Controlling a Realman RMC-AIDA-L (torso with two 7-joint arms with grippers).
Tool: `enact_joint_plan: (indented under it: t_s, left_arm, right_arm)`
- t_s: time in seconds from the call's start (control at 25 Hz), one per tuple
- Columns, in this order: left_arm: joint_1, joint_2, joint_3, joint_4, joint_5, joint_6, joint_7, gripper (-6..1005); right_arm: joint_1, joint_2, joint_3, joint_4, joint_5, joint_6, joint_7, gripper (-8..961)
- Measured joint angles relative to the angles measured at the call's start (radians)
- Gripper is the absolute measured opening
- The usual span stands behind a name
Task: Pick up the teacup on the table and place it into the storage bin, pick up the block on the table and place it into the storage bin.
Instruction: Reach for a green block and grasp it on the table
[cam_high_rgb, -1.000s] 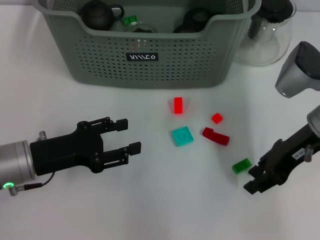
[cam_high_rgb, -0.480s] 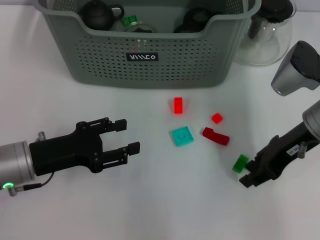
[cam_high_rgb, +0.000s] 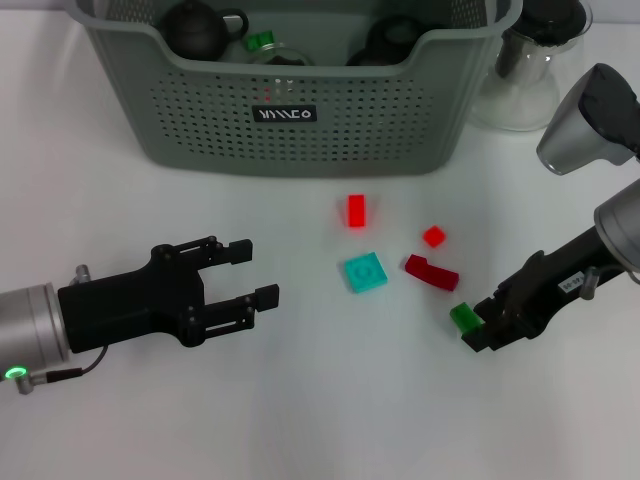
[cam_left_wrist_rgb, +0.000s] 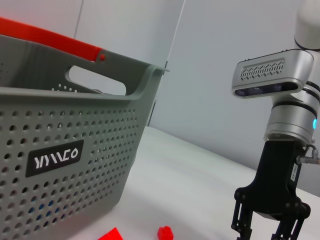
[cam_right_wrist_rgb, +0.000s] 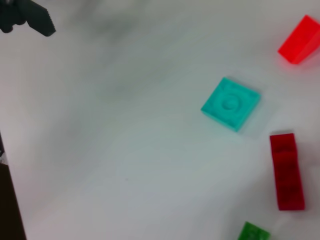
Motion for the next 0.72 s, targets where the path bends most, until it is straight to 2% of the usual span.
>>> enact_joint_plan:
  t_s: [0.2, 0.72]
  left_arm:
    - [0.001, 0.0, -0.001, 0.0, -0.001, 0.0, 0.0, 704]
    - [-0.006, 0.0, -0.001, 0.0, -0.003, 0.0, -0.002, 704]
  right_arm:
    - [0.0, -0.005, 0.003, -0.004, -0.002, 0.001, 0.01, 488]
    - [0.022, 0.006, -0.011, 0.011, -0.02, 0.035, 0.036, 489]
